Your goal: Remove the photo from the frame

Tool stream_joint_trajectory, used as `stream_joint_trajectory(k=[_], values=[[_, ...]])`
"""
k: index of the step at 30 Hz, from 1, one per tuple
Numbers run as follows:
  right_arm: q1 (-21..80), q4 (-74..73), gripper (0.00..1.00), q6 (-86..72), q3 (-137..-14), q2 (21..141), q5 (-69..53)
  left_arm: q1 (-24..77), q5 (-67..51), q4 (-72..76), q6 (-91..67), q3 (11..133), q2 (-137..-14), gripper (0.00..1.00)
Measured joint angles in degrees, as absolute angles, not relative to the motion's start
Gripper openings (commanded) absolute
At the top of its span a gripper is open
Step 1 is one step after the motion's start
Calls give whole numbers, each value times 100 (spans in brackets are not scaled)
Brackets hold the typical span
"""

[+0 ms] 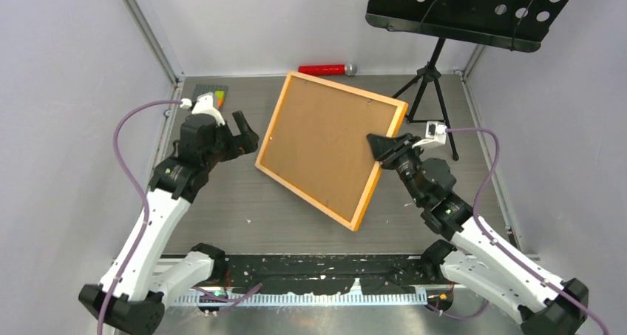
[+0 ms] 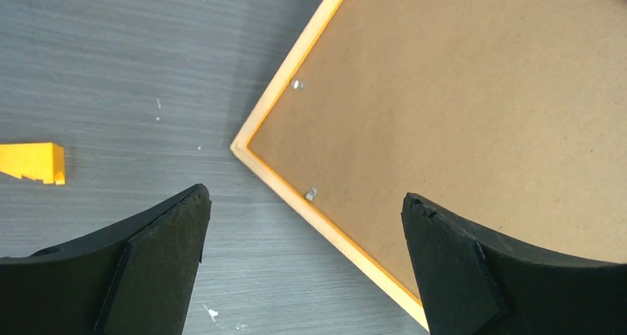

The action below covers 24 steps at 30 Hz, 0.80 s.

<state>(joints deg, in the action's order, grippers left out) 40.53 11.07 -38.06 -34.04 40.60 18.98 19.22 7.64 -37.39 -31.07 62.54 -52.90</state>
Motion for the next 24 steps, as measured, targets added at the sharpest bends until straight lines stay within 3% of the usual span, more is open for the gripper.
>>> stream_joint_trajectory(k=[4, 10, 12, 14, 15, 16, 17, 19, 24], values=[[3144, 1216, 5, -5057, -2711, 4296, 1310, 1861, 578, -3695, -3159, 6184, -5905, 100], [3011, 1374, 7, -6289, -1907, 4873, 878, 1857, 228, -3634, -3481, 5664, -6379, 100], [3009, 1540, 17, -6563, -1697, 4978, 819, 1857, 180, -3623, -3594, 5507, -6436, 100], [3011, 1841, 32, -6842, -1468, 5188, 755, 1857, 150, -3616, -3704, 5376, -6475, 100], [3009, 1964, 51, -6947, -1389, 5304, 731, 1857, 145, -3616, -3743, 5321, -6482, 100], [3009, 2134, 63, -7070, -1302, 5461, 703, 1857, 143, -3599, -3778, 5242, -6482, 100], [3015, 2292, 80, -7024, -1234, 5642, 679, 1857, 148, -3597, -3846, 5162, -6479, 100], [3037, 2381, 88, -6834, -1153, 5990, 611, 1857, 183, -3605, -3920, 5019, -6477, 100], [3116, 2191, 93, -6230, -1039, 6182, 701, 1857, 370, -3662, -4156, 4689, -6399, 100]])
